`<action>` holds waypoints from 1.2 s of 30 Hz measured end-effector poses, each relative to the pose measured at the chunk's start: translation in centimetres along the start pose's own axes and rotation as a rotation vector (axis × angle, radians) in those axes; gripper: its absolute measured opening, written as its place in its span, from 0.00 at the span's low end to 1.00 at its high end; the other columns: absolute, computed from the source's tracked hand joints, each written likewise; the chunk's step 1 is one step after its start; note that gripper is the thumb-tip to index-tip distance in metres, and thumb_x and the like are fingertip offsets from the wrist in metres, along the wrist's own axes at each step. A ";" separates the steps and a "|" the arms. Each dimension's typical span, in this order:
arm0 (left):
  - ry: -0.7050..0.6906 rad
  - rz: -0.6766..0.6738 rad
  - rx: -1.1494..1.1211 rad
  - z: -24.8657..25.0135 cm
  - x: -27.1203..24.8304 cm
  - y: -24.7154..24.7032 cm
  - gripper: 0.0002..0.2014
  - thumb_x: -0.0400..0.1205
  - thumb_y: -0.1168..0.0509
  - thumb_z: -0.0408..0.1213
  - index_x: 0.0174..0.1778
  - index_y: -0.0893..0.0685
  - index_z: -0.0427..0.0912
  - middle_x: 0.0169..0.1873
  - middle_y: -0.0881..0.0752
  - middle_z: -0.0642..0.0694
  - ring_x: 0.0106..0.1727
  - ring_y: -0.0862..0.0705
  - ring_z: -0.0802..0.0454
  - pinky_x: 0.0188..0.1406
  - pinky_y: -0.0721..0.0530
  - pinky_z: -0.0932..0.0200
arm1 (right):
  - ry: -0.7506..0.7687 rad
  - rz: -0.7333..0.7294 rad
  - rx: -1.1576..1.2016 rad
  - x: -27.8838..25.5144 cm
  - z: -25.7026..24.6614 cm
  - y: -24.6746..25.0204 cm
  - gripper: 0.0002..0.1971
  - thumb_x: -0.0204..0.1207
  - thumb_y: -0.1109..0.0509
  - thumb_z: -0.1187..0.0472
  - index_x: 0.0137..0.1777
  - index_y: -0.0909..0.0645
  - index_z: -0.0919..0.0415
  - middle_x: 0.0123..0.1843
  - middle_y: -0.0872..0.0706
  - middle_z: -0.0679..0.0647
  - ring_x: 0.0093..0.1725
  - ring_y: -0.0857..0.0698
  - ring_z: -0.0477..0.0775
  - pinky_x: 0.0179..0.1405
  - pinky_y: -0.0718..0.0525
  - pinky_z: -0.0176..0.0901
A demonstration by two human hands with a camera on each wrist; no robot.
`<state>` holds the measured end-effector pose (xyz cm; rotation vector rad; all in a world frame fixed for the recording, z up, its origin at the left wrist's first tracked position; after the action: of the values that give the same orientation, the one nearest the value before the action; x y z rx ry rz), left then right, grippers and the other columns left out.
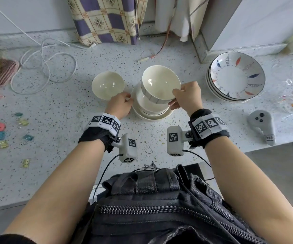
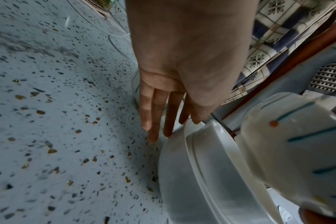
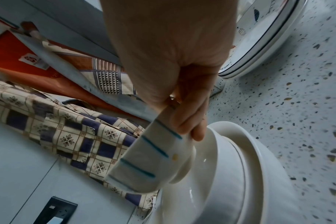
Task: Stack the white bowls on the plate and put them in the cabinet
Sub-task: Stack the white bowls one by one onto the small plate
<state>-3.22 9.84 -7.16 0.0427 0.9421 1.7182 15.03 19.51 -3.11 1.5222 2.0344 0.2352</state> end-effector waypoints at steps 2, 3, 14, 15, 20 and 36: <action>0.003 0.005 0.011 -0.1 0.2 -0.3 0.14 0.85 0.44 0.37 0.61 0.20 0.36 0.53 0.11 0.33 0.47 0.10 0.36 0.54 0.12 0.39 | 0.015 -0.033 -0.027 0.4 0.1 -0.3 0.12 0.71 0.41 0.75 0.43 0.19 0.84 0.19 0.18 0.60 0.10 0.20 0.49 0.15 0.17 0.41; 0.003 0.007 0.011 -0.1 0.3 -0.4 0.13 0.84 0.44 0.36 0.58 0.19 0.35 0.53 0.11 0.32 0.46 0.10 0.35 0.54 0.12 0.39 | 0.024 -0.044 -0.046 0.6 0.1 -0.4 0.11 0.71 0.41 0.75 0.41 0.18 0.79 0.17 0.18 0.59 0.10 0.20 0.48 0.15 0.17 0.41; 0.004 0.026 0.076 -0.4 1.0 -1.2 0.09 0.86 0.47 0.37 0.48 0.22 0.40 0.51 0.13 0.27 0.46 0.11 0.33 0.53 0.13 0.37 | 0.123 -0.098 -0.164 1.7 0.6 -1.0 0.13 0.71 0.42 0.73 0.45 0.17 0.79 0.21 0.18 0.59 0.10 0.21 0.44 0.21 0.15 0.41; 0.012 0.029 0.060 -0.6 1.0 -1.3 0.12 0.86 0.47 0.37 0.54 0.20 0.37 0.52 0.13 0.29 0.47 0.11 0.34 0.53 0.13 0.37 | 0.134 -0.096 -0.178 1.8 0.6 -1.1 0.12 0.71 0.42 0.73 0.43 0.17 0.79 0.20 0.18 0.59 0.10 0.22 0.44 0.19 0.16 0.39; 0.008 0.027 0.023 -0.8 0.9 -1.6 0.17 0.87 0.47 0.41 0.68 0.21 0.42 0.54 0.12 0.32 0.46 0.11 0.35 0.53 0.13 0.38 | 0.186 -0.087 -0.223 1.8 0.8 -1.3 0.10 0.71 0.41 0.73 0.37 0.18 0.74 0.18 0.19 0.58 0.09 0.23 0.43 0.19 0.16 0.43; -0.115 0.100 0.116 0.5 0.9 -2.3 0.29 0.85 0.44 0.35 0.82 0.43 0.52 0.69 0.22 0.35 0.65 0.19 0.35 0.63 0.19 0.35 | 0.236 -0.085 -0.236 1.5 1.1 -0.8 0.11 0.72 0.43 0.73 0.35 0.19 0.72 0.20 0.19 0.64 0.08 0.24 0.43 0.11 0.24 0.32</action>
<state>-1.51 11.00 -8.55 0.2667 0.9666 1.7312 14.70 20.40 -4.93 1.3104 2.1574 0.6236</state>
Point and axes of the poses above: each hand's wrist, its own x-axis towards the middle knuckle, its own y-axis out of the back of the hand, z = x × y, the point moved 2 cm from there along x, towards the middle knuckle
